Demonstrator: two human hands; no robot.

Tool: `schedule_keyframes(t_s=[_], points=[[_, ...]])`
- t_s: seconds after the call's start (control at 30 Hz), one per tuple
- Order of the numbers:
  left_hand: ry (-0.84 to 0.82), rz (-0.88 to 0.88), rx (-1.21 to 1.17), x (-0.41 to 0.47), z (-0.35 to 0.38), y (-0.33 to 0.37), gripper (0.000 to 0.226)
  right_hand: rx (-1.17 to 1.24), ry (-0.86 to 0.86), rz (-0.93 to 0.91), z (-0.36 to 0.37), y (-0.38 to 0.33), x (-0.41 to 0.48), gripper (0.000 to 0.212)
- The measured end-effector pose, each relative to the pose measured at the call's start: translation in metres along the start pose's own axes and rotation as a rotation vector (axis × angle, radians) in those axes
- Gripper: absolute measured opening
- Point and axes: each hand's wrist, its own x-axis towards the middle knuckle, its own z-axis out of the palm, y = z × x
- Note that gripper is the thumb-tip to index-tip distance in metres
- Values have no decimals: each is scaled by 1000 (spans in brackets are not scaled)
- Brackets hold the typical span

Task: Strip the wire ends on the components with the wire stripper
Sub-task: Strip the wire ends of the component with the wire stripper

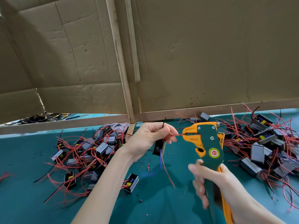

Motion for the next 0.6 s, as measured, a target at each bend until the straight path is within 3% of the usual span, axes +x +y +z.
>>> schedule_keyframes(t_s=[0.13, 0.37, 0.6], points=[[45, -12, -27, 5, 1, -7, 28, 216, -108, -3, -2, 0, 7, 25], [101, -4, 283, 5, 3, 2, 33, 250, -94, 8, -13, 1, 17, 51], [164, 121, 178, 4, 5, 14, 21, 222, -133, 9, -14, -5, 15, 35]])
